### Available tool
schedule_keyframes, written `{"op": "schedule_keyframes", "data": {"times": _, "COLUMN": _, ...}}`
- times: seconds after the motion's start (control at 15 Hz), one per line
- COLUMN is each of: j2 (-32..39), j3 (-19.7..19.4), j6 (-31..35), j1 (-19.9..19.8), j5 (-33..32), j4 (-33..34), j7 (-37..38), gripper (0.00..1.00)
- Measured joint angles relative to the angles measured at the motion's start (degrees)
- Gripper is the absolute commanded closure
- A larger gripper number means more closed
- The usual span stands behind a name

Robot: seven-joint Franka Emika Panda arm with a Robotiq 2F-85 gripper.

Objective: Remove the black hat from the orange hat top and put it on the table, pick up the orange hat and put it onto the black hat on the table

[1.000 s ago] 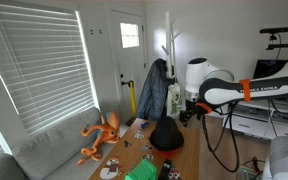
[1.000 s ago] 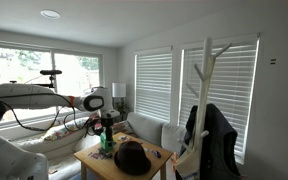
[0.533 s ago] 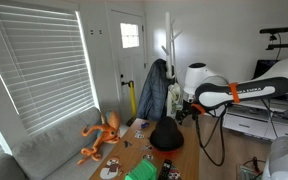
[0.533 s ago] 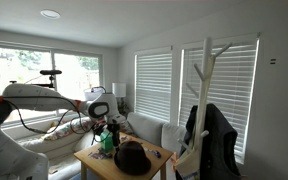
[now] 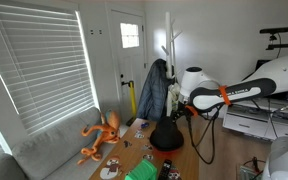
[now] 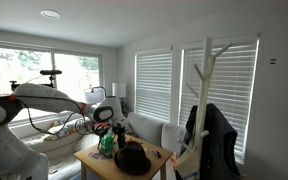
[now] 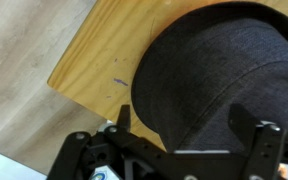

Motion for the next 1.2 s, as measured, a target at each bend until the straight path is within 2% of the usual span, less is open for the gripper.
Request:
{"op": "schedule_keyframes", "data": {"times": 0.13, "j2": 0.8, "j3": 0.0, "j6": 0.4, "j1": 0.1, "j5": 0.1, "j4": 0.2, "j7": 0.5, "gripper": 0.25}}
{"op": "schedule_keyframes", "data": {"times": 0.4, "j2": 1.9, "j3": -0.3, "j6": 2.0, "j1": 0.2, "j5": 1.4, "j4": 0.5, "j7": 0.6, "gripper": 0.53}}
{"op": "schedule_keyframes", "data": {"times": 0.47, "j2": 2.2, "j3": -0.5, "j6": 2.7, "j1": 0.2, "j5": 1.9, "j4": 0.6, "j7": 0.6, "gripper": 0.52}}
{"op": "schedule_keyframes", "data": {"times": 0.53, "j2": 2.4, "j3": -0.7, "j6": 3.4, "j1": 0.2, "j5": 2.4, "j4": 0.6, "j7": 0.6, "gripper": 0.27}}
{"op": "schedule_keyframes", "data": {"times": 0.8, "j2": 3.1, "j3": -1.3, "j6": 5.5, "j1": 0.6, "j5": 5.0, "j4": 0.7, "j7": 0.5, "gripper": 0.12}}
{"op": "schedule_keyframes", "data": {"times": 0.87, "j2": 3.3, "j3": -1.4, "j6": 5.7, "j1": 0.9, "j5": 5.7, "j4": 0.7, "j7": 0.5, "gripper": 0.15}}
{"op": "schedule_keyframes", "data": {"times": 0.93, "j2": 3.5, "j3": -1.4, "j6": 5.8, "j1": 1.1, "j5": 6.4, "j4": 0.8, "j7": 0.5, "gripper": 0.31}}
{"op": "schedule_keyframes", "data": {"times": 1.0, "j2": 3.8, "j3": -1.4, "j6": 6.0, "j1": 1.4, "j5": 7.0, "j4": 0.9, "j7": 0.5, "gripper": 0.42}}
{"op": "schedule_keyframes", "data": {"times": 1.07, "j2": 4.0, "j3": -1.4, "j6": 6.2, "j1": 1.7, "j5": 7.4, "j4": 1.0, "j7": 0.5, "gripper": 0.43}}
{"op": "schedule_keyframes", "data": {"times": 1.2, "j2": 4.5, "j3": -1.4, "j6": 6.4, "j1": 2.2, "j5": 7.9, "j4": 1.5, "j7": 0.5, "gripper": 0.58}}
